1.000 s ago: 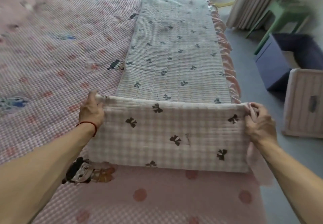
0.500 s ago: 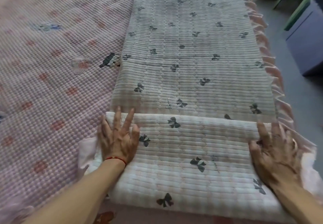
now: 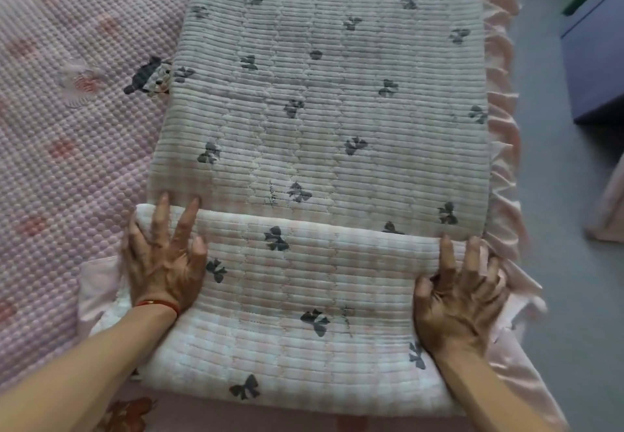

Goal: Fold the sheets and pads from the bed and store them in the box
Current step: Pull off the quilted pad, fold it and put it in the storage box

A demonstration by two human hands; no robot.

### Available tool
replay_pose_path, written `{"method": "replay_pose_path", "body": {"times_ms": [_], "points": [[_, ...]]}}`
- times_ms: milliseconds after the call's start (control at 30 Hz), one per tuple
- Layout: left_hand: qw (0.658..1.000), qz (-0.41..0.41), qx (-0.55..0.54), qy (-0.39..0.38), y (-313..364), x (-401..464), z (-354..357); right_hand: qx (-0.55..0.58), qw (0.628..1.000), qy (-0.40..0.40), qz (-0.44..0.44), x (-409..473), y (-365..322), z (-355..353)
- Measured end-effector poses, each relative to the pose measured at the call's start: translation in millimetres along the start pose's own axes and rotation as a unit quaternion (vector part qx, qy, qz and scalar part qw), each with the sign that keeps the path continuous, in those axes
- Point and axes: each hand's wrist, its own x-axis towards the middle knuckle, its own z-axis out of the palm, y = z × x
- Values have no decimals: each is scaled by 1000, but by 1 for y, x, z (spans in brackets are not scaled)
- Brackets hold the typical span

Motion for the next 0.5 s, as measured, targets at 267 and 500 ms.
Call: {"method": "replay_pose_path", "body": {"times_ms": [267,500], "points": [[986,-124,113,21,37,-1,-12,101,995,15,-15,1,6,4],[977,-175,-110,54,219,-87,6,140,985,-69,-70,-4,26,-12]]}}
